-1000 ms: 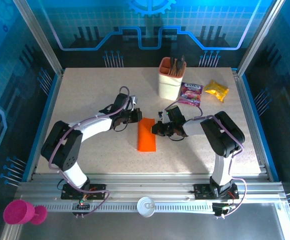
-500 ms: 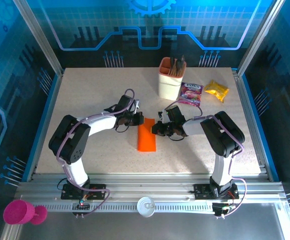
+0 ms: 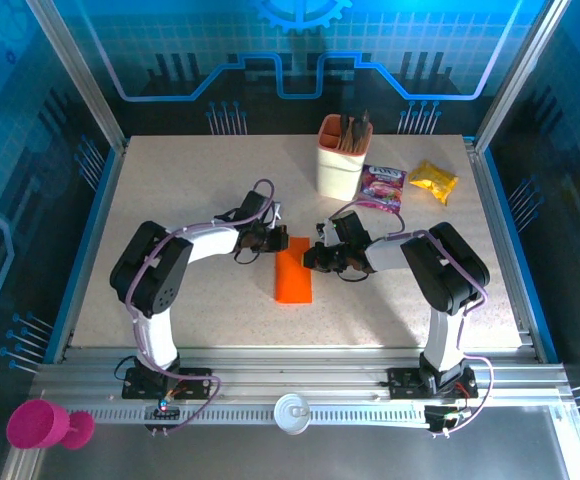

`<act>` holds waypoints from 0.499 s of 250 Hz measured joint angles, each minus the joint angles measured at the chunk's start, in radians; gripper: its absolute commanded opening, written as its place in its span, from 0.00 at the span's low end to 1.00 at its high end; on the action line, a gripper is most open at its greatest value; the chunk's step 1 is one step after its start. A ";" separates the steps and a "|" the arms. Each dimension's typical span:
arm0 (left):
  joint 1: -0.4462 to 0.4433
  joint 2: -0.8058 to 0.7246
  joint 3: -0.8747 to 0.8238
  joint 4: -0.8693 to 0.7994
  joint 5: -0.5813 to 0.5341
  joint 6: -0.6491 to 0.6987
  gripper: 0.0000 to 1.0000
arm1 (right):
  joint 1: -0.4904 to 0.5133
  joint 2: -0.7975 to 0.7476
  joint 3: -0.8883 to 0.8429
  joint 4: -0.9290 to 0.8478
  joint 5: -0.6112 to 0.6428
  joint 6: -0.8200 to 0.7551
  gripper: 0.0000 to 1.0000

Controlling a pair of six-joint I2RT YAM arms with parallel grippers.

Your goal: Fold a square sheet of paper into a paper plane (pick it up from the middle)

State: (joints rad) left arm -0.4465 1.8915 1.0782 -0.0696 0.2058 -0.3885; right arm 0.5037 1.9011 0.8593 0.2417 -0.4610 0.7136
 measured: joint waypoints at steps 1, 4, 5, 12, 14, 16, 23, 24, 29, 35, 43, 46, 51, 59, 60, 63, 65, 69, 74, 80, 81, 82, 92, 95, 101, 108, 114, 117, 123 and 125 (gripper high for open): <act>0.000 0.001 0.000 0.000 0.000 0.000 0.05 | 0.000 0.000 0.000 0.000 0.000 0.000 0.00; 0.001 0.003 0.000 0.000 0.000 0.000 0.05 | 0.000 0.000 0.000 0.000 0.000 0.000 0.00; 0.001 0.004 0.000 0.000 -0.001 0.000 0.04 | 0.000 0.000 0.000 0.000 0.000 0.000 0.00; 0.001 0.008 0.000 0.000 -0.003 0.000 0.04 | 0.000 0.000 0.000 0.000 0.000 0.000 0.00; 0.002 0.009 0.000 0.000 -0.003 0.000 0.03 | 0.000 0.000 0.000 0.000 0.000 0.000 0.00; 0.002 0.010 0.000 0.000 -0.003 0.000 0.03 | 0.000 0.000 0.000 0.000 0.000 0.000 0.00; 0.003 0.013 0.000 0.000 -0.003 0.000 0.03 | -0.001 0.000 0.000 0.000 0.000 0.000 0.00; 0.003 0.014 0.000 0.000 -0.004 0.000 0.03 | -0.001 0.000 0.000 0.000 0.000 0.000 0.00; 0.003 0.014 -0.001 0.000 -0.007 0.000 0.03 | -0.001 0.000 0.000 0.000 0.000 0.000 0.00; 0.003 0.015 -0.001 0.002 -0.007 0.000 0.03 | -0.001 0.000 0.000 0.000 -0.001 0.000 0.00; 0.004 0.015 -0.002 0.004 -0.008 0.000 0.02 | -0.001 0.000 0.000 0.000 -0.001 0.000 0.00; 0.004 0.015 -0.002 0.005 -0.009 0.000 0.02 | -0.001 0.000 0.000 0.000 -0.001 0.000 0.00; 0.004 0.015 -0.002 0.006 -0.010 0.000 0.02 | -0.001 0.000 0.000 0.000 -0.001 -0.001 0.00; 0.004 0.015 -0.003 0.009 -0.010 0.000 0.02 | -0.001 0.000 0.000 -0.001 -0.001 -0.002 0.00; 0.005 0.015 -0.003 0.009 -0.010 0.000 0.02 | -0.001 0.000 0.001 -0.002 -0.001 -0.002 0.00; 0.005 0.015 -0.003 0.011 -0.010 0.000 0.02 | -0.001 -0.001 0.002 -0.003 -0.001 -0.004 0.00; 0.005 0.015 -0.004 0.012 -0.010 0.000 0.02 | -0.001 -0.001 0.002 -0.004 -0.001 -0.004 0.00; 0.005 0.015 -0.005 0.014 -0.011 0.000 0.02 | -0.001 -0.001 0.003 -0.006 -0.001 -0.005 0.00; 0.005 0.015 -0.008 0.018 -0.010 0.000 0.02 | -0.001 -0.001 0.006 -0.010 -0.001 -0.008 0.00; 0.004 0.015 -0.010 0.022 -0.011 0.000 0.01 | -0.001 -0.001 0.008 -0.016 -0.001 -0.010 0.00; 0.004 0.015 -0.011 0.022 -0.011 0.000 0.01 | -0.001 -0.001 0.008 -0.016 -0.001 -0.010 0.00; 0.005 0.015 -0.011 0.022 -0.011 0.000 0.01 | -0.001 -0.001 0.009 -0.017 -0.001 -0.011 0.00; 0.005 0.015 -0.016 0.026 -0.011 0.000 0.00 | -0.001 -0.003 0.012 -0.025 0.000 -0.015 0.00; 0.005 0.015 -0.018 0.026 -0.011 0.000 0.00 | -0.001 -0.003 0.013 -0.029 0.000 -0.016 0.00; 0.005 0.015 -0.021 0.028 -0.013 0.000 0.00 | -0.001 -0.005 0.013 -0.032 0.002 -0.020 0.00; 0.005 0.015 -0.024 0.028 -0.014 0.000 0.00 | -0.001 -0.008 0.015 -0.040 0.005 -0.024 0.00; 0.004 0.015 -0.027 0.031 -0.014 0.000 0.00 | -0.001 -0.010 0.018 -0.048 0.008 -0.029 0.00; 0.004 0.015 -0.028 0.031 -0.016 0.000 0.00 | -0.001 -0.010 0.019 -0.051 0.010 -0.032 0.00; 0.005 0.015 -0.031 0.033 -0.017 0.000 0.00 | -0.001 -0.013 0.021 -0.059 0.013 -0.035 0.00; 0.005 0.015 -0.032 0.035 -0.017 0.000 0.00 | -0.001 -0.014 0.021 -0.062 0.014 -0.037 0.00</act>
State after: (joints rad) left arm -0.4419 1.9068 1.0458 -0.0345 0.1886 -0.3889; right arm 0.5030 1.8870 0.8799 0.1799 -0.4465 0.6762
